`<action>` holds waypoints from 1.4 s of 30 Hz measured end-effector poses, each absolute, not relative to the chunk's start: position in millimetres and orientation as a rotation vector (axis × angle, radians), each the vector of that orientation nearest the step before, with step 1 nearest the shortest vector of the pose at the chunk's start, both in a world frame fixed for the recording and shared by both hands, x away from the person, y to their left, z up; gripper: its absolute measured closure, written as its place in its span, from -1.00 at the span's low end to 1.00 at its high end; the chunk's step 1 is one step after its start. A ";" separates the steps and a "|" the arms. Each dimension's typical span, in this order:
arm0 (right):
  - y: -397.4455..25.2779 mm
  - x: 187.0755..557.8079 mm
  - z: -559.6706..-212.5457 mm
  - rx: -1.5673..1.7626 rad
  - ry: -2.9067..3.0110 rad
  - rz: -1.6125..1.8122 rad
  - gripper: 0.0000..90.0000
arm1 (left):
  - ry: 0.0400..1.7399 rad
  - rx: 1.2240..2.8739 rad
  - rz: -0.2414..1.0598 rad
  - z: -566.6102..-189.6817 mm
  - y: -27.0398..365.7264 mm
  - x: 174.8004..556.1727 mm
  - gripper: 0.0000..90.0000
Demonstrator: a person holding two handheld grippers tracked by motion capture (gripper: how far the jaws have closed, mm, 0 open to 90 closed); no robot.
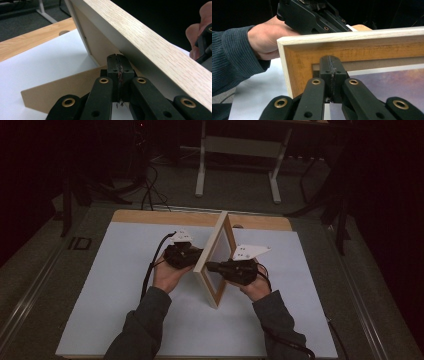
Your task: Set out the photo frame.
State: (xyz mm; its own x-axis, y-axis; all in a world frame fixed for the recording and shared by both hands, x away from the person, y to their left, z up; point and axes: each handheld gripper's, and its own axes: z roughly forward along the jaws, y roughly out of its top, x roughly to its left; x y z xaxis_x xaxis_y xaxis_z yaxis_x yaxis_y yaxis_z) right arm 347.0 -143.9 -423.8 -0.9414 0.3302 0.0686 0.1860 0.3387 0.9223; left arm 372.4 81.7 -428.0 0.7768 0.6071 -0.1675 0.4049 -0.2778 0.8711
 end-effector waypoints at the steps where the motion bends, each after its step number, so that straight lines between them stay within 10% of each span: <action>1: -143.5 346.8 -423.7 0.475 2.463 1.667 0.99 | 0.763 1.912 0.237 -428.0 81.4 372.3 1.00; 15: -141.5 346.8 -423.9 0.467 2.464 1.655 0.99 | 0.740 1.914 0.201 -428.7 85.1 375.6 1.00; 42: -161.0 353.9 -432.4 0.605 2.409 1.588 0.50 | 0.912 1.707 0.147 -415.2 116.8 362.5 0.26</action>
